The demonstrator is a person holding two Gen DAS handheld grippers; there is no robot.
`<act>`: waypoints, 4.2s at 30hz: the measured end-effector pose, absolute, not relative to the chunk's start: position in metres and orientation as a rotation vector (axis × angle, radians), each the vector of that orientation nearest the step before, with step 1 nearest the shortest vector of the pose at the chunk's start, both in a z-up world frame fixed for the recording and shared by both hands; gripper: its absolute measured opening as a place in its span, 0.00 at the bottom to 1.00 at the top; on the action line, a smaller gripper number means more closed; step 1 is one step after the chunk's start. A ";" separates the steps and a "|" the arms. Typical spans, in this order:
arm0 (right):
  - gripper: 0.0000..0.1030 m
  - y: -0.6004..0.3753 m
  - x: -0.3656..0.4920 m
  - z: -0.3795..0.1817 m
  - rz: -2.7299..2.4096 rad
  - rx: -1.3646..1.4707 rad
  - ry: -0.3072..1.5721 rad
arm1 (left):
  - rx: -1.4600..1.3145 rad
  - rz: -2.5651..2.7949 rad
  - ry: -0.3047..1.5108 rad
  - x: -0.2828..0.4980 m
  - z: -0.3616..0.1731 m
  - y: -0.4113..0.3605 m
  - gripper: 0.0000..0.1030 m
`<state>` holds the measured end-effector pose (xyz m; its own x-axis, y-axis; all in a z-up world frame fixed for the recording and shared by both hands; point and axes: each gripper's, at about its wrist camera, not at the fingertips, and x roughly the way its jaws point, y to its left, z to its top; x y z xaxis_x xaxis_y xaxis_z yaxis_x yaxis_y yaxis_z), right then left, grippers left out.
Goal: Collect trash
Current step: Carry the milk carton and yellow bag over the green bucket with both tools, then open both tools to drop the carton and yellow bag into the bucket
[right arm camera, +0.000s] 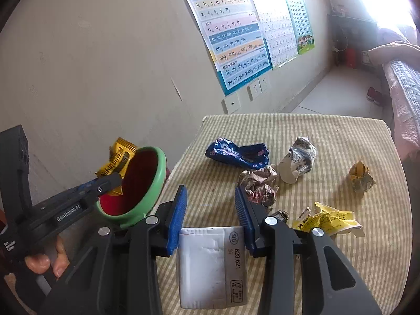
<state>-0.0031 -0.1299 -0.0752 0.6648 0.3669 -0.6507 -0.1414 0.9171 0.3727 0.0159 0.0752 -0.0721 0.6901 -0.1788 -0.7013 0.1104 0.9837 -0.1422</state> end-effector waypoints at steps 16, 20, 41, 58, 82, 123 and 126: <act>0.45 -0.127 -0.034 -0.152 0.335 0.060 1.130 | -0.125 -0.164 0.837 0.019 -0.086 0.083 0.23; 0.57 -0.144 -0.056 -0.162 0.363 0.028 1.198 | -0.118 -0.171 0.842 0.019 -0.087 0.080 0.23; 0.41 -0.159 -0.113 -0.175 0.416 -0.108 1.381 | -0.086 -0.173 0.840 0.018 -0.085 0.072 0.23; 0.41 -0.102 0.013 -0.069 0.478 0.233 0.923 | -0.103 -0.122 0.816 0.026 -0.080 0.100 0.23; 0.41 -0.019 0.074 -0.056 0.528 0.273 0.902 | -0.173 -0.034 0.808 0.054 -0.084 0.177 0.23; 0.58 0.063 0.143 -0.081 0.581 0.361 0.962 | -0.273 0.087 0.889 0.095 -0.121 0.239 0.53; 0.60 0.057 0.137 -0.076 0.577 0.340 0.934 | -0.264 0.099 0.895 0.093 -0.122 0.238 0.54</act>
<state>0.1374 0.0572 -0.0756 0.4613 0.6000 -0.6537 -0.3159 0.7995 0.5109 0.0927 0.2381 -0.1224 0.6236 -0.0241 -0.7813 -0.1950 0.9631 -0.1854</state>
